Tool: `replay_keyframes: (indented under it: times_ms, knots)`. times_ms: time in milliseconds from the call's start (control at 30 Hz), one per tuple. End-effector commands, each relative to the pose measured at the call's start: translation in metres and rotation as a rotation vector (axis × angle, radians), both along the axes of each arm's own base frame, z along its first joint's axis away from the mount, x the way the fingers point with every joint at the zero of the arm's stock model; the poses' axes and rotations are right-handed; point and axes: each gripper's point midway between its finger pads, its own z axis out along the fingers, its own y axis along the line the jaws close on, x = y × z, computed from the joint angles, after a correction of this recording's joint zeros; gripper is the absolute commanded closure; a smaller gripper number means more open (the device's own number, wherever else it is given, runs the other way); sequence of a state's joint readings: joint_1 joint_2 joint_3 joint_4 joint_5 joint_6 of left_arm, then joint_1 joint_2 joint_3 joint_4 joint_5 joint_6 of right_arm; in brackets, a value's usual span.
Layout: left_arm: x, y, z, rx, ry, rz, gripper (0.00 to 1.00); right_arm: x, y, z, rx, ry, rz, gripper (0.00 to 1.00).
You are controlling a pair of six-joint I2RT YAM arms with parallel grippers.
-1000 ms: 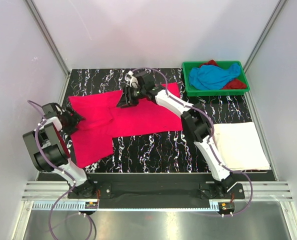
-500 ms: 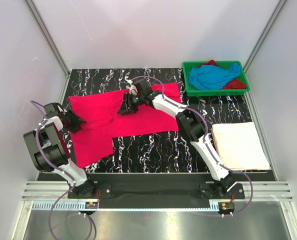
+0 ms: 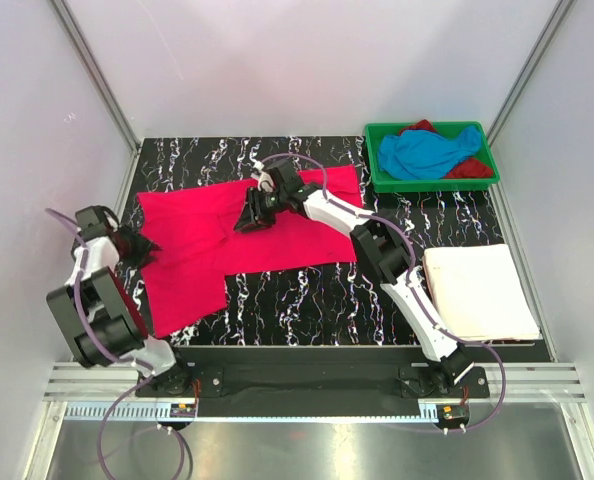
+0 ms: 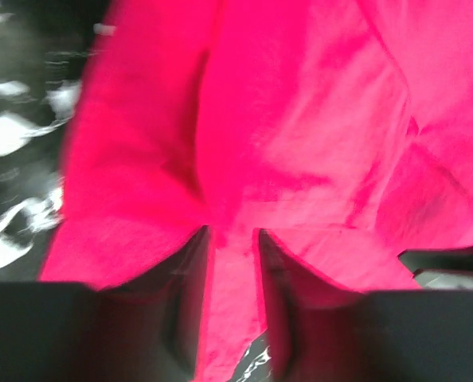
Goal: Fold and stack the t-shirts
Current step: Fold the tshirt
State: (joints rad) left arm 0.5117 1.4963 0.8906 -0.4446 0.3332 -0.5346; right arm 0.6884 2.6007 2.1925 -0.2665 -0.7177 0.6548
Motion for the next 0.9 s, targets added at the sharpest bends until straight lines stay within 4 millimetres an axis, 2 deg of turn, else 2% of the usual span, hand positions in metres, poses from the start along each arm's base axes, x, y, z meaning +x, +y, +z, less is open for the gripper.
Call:
replay_keyframes:
  times_ms: [0,100,167,233,267,300,333,367,400,467,500,567,600,667,733,767,800,833,867]
  knots:
    - [-0.018,0.022,0.019,0.095,0.015,0.114,0.6,-0.006,0.0,0.022,0.0,-0.042,0.011,0.58]
    - [-0.024,0.028,0.025,0.138,0.03,0.144,0.57,-0.004,-0.007,0.023,-0.041,-0.056,-0.004,0.58]
    - [-0.02,0.024,0.026,0.138,0.012,0.12,0.45,0.005,-0.016,0.023,-0.101,-0.103,-0.041,0.56]
    - [0.003,0.011,0.034,0.177,-0.021,0.009,0.38,0.008,-0.033,0.019,-0.209,-0.111,-0.077,0.53]
    - [0.009,0.007,0.035,0.219,0.0,-0.039,0.33,0.014,-0.043,0.026,-0.246,-0.158,-0.09,0.52]
    - [0.013,-0.013,0.032,0.27,0.039,-0.154,0.3,0.018,-0.056,0.021,-0.316,-0.173,-0.12,0.51]
    - [0.026,-0.012,0.031,0.32,0.067,-0.179,0.28,0.021,-0.065,0.027,-0.351,-0.208,-0.129,0.49]
    - [0.031,-0.017,0.03,0.34,0.081,-0.212,0.27,0.031,-0.081,0.023,-0.428,-0.236,-0.18,0.46]
    - [0.033,-0.025,0.02,0.369,0.133,-0.25,0.27,0.03,-0.095,0.022,-0.487,-0.229,-0.19,0.4]
    - [0.047,-0.029,0.024,0.396,0.137,-0.267,0.27,0.035,-0.114,0.026,-0.569,-0.278,-0.2,0.29]
    - [0.048,-0.035,0.015,0.412,0.181,-0.286,0.26,0.038,-0.128,0.027,-0.632,-0.3,-0.217,0.24]
    - [0.06,-0.039,0.017,0.445,0.193,-0.294,0.27,0.045,-0.143,0.026,-0.712,-0.349,-0.211,0.22]
    - [0.058,-0.041,0.007,0.453,0.246,-0.292,0.27,0.044,-0.148,0.031,-0.729,-0.35,-0.202,0.21]
    - [0.066,-0.04,0.007,0.463,0.254,-0.278,0.27,0.048,-0.157,0.034,-0.769,-0.377,-0.199,0.2]
    - [0.071,-0.039,-0.003,0.471,0.282,-0.272,0.26,0.051,-0.166,0.033,-0.803,-0.395,-0.201,0.18]
    - [0.071,-0.038,-0.007,0.468,0.305,-0.272,0.26,0.054,-0.171,0.029,-0.827,-0.401,-0.212,0.17]
    - [0.07,-0.037,-0.02,0.465,0.349,-0.278,0.26,0.057,-0.175,0.026,-0.838,-0.4,-0.218,0.16]
    - [0.079,-0.034,-0.017,0.479,0.35,-0.27,0.26,0.063,-0.183,0.022,-0.851,-0.394,-0.232,0.16]
    - [0.078,-0.032,-0.021,0.479,0.38,-0.275,0.26,0.066,-0.189,0.014,-0.868,-0.383,-0.238,0.15]
